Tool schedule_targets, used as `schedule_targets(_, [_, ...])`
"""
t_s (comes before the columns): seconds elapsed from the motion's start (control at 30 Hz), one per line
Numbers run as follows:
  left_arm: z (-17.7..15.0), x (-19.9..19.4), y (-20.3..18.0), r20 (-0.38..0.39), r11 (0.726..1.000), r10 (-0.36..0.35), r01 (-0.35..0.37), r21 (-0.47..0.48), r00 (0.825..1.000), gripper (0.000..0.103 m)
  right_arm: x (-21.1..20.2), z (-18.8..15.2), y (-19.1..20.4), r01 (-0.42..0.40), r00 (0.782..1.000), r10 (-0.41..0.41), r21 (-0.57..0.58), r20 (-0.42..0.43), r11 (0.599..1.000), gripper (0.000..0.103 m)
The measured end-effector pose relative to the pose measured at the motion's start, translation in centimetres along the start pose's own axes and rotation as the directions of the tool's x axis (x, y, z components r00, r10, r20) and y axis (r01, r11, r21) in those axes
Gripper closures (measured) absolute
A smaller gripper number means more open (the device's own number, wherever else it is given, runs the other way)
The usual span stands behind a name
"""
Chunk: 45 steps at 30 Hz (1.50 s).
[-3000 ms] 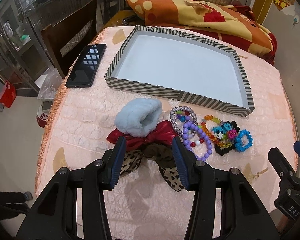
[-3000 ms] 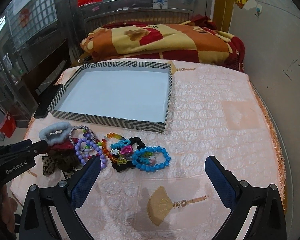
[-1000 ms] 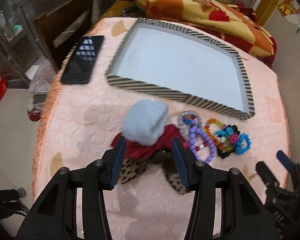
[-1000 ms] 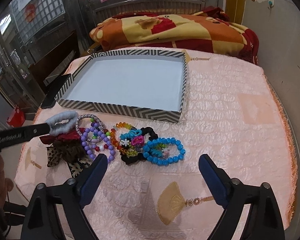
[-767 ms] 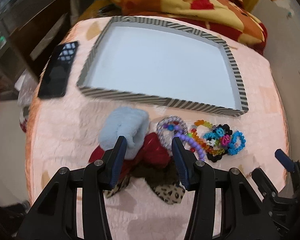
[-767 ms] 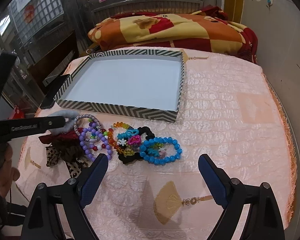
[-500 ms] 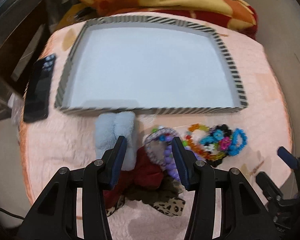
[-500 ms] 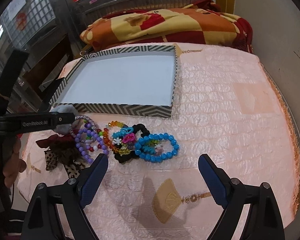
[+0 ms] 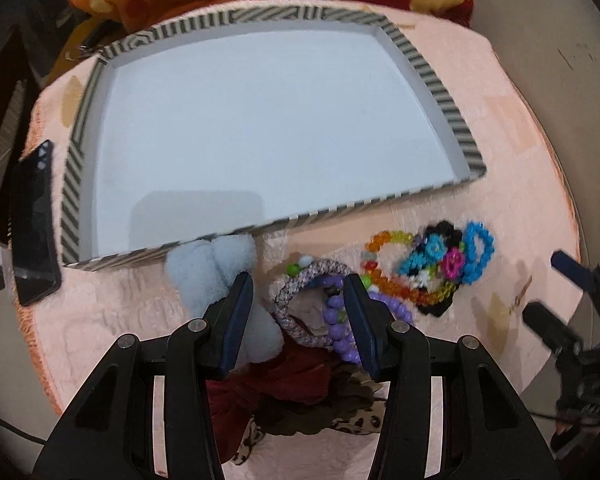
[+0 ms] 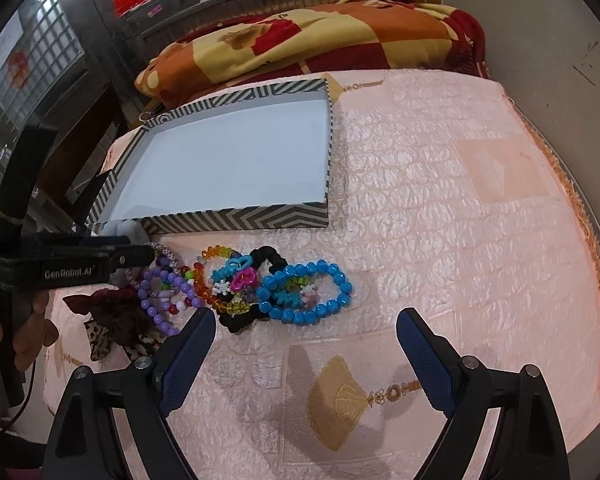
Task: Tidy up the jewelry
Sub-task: 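Close the left gripper on the grey braided bracelet, then grasp the blue bead bracelet with the right gripper while the left lifts the grey bracelet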
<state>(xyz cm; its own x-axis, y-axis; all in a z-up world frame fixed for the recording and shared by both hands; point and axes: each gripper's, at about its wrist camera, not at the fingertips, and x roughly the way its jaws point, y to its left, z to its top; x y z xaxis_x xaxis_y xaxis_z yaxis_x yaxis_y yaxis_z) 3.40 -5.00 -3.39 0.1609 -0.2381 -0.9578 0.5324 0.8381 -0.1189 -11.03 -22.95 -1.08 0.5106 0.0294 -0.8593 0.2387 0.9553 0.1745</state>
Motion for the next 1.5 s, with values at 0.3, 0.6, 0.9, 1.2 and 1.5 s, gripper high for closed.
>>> schedule_targets(0.3, [-0.3, 0.2, 2.5, -0.011, 0.991, -0.105, 0.104, -0.082, 0.994, 0.094, 0.4, 0.1, 0.2, 0.002, 1.000, -0.002, 0.021, -0.003, 1.000, 0.013])
schedule_targets(0.6, [0.0, -4.6, 2.7, 0.065, 0.976, -0.178, 0.184, -0.112, 0.982, 0.095, 0.4, 0.5, 0.6, -0.001, 1.000, 0.001, -0.015, 0.012, 1.000, 0.013])
schedule_targets(0.9, [-0.1, -7.1, 1.5, 0.123, 0.982, -0.140, 0.154, -0.109, 0.983, 0.095, 2.6, 0.9, -2.7, 0.074, 0.997, -0.075, -0.041, -0.022, 0.996, 0.038])
schedule_targets(1.2, [-0.4, -4.7, 0.4, 0.087, 0.989, -0.100, 0.109, -0.100, 0.991, 0.069, 3.2, 0.6, -2.8, 0.020, 0.998, -0.020, -0.010, -0.053, 1.000, 0.038])
schedule_targets(1.5, [0.1, -1.0, -3.7, 0.080, 0.997, 0.076, -0.075, -0.015, 0.994, 0.068, 2.7, -0.1, -2.9, 0.012, 0.998, -0.011, 0.021, -0.057, 1.000, 0.038])
